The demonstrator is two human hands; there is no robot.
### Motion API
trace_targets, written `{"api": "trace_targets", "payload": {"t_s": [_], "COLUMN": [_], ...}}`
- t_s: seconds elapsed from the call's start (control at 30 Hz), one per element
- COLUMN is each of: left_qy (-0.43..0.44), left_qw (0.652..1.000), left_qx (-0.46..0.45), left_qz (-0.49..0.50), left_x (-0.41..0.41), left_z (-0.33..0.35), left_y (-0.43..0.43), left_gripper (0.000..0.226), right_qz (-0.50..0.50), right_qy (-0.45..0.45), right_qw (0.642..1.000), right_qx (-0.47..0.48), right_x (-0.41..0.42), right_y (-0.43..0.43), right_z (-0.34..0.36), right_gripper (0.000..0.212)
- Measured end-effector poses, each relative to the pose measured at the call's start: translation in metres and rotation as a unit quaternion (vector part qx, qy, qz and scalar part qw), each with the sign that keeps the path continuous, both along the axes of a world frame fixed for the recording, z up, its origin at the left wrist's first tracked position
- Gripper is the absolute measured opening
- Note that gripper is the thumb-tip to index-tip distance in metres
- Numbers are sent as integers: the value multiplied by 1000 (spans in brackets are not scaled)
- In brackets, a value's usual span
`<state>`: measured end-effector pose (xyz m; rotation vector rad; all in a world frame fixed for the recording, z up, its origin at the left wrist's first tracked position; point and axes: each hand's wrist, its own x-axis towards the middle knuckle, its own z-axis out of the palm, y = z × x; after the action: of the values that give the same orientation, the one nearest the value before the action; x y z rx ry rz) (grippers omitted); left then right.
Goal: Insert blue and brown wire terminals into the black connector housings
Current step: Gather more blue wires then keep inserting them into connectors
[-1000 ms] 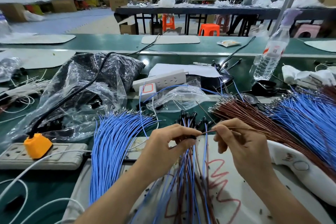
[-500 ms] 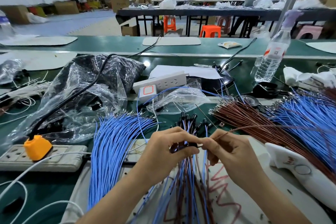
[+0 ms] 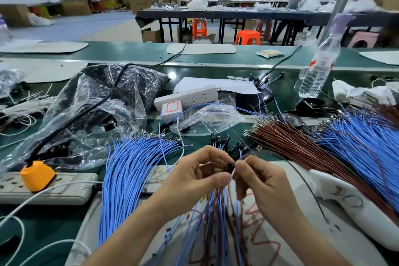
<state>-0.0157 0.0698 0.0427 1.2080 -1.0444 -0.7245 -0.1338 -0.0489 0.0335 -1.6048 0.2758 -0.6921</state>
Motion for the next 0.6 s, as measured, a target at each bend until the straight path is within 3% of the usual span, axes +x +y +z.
{"api": "trace_targets", "payload": {"t_s": [0.23, 0.43, 0.5, 0.6], "left_qy": [45, 55, 159, 365], "left_qw": [996, 991, 967, 880], "left_qx": [-56, -68, -117, -192], "left_qz": [53, 105, 160, 234], "left_x": [2, 4, 10, 26], "left_z": [2, 1, 4, 6], "left_y": [0, -1, -3, -3], "left_gripper": [25, 28, 23, 28], "right_qz": [84, 154, 225, 378], "right_qy": [13, 34, 54, 75], "right_qw": [992, 982, 961, 902], "right_qx": [90, 107, 148, 198], "right_x": [0, 0, -3, -10], "right_y": [2, 2, 1, -1], "right_z": [0, -1, 2, 6], "right_gripper": [20, 14, 12, 12]}}
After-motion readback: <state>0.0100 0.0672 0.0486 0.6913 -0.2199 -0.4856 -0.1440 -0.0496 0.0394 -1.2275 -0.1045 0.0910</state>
